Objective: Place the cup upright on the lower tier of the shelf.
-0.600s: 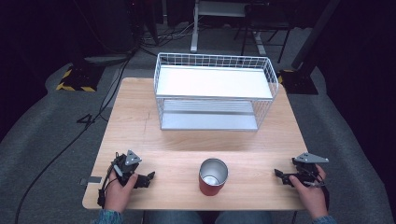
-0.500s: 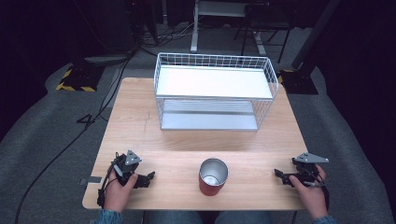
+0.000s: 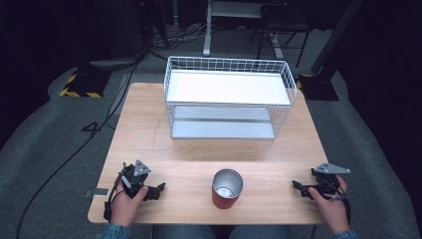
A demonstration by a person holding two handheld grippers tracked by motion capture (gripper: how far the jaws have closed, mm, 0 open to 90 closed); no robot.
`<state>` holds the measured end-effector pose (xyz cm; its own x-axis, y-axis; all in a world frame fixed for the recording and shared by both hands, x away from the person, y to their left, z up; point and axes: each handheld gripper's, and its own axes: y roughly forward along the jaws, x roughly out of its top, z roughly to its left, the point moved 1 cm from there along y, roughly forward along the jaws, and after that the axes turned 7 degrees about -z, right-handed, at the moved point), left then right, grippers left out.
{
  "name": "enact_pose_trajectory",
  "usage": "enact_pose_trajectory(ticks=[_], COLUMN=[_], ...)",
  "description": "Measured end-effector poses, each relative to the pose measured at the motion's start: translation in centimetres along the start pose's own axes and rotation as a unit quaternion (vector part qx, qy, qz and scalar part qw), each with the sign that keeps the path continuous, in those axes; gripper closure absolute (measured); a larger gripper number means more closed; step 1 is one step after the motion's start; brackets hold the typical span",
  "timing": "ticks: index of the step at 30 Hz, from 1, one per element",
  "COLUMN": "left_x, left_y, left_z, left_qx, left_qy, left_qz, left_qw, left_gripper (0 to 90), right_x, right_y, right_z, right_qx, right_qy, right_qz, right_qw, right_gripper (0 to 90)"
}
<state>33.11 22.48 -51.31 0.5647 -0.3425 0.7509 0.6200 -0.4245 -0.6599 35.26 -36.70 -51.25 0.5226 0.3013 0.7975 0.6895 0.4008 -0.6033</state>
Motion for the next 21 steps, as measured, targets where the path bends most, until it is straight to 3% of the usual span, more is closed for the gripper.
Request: enact_pose_trajectory(ticks=[3, 4, 5, 7, 8, 9, 11, 21], left_x=[0.1, 0.3, 0.4, 0.7, 0.9, 1.1, 1.7, 3.5], left_y=[-0.1, -0.3, -0.5, -0.8, -1.1, -1.3, -2.1, -4.1], left_z=[0.0, 0.1, 0.2, 0.1, 0.0, -0.2, -0.8, -3.0], left_qx=[0.004, 0.006, 0.002, -0.006, -0.01, -0.012, -0.021, -0.036], left_qy=[-0.011, -0.016, -0.022, -0.034, -0.029, -0.028, -0.019, -0.008], left_qz=[-0.008, -0.011, -0.013, -0.027, -0.035, -0.042, -0.063, -0.112], left_qw=[0.9999, 0.9998, 0.9997, 0.9991, 0.9989, 0.9986, 0.9976, 0.9931], left_gripper=[5.0, 21.2, 21.2, 12.9, 12.9, 18.3, 14.8, 15.6], right_x=[0.0, 0.0, 0.0, 0.0, 0.0, 0.0, 0.0, 0.0], right_y=[0.0, 0.0, 0.0, -0.1, -0.1, -0.1, -0.1, -0.1], right_z=[0.0, 0.0, 0.0, 0.0, 0.0, 0.0, 0.0, 0.0], right_qx=[0.001, 0.001, 0.001, 0.001, 0.001, 0.001, 0.001, 0.001], right_qy=[-0.001, -0.001, -0.001, -0.002, -0.002, -0.002, -0.002, -0.001], right_qz=[0.0, 0.0, 0.0, 0.0, 0.0, 0.0, 0.0, 0.0], right_qw=[1.0, 1.0, 1.0, 1.0, 1.0, 1.0, 1.0, 1.0], right_gripper=[3.9, 3.9, 3.9, 4.0, 3.9, 3.9, 3.8, 3.8])
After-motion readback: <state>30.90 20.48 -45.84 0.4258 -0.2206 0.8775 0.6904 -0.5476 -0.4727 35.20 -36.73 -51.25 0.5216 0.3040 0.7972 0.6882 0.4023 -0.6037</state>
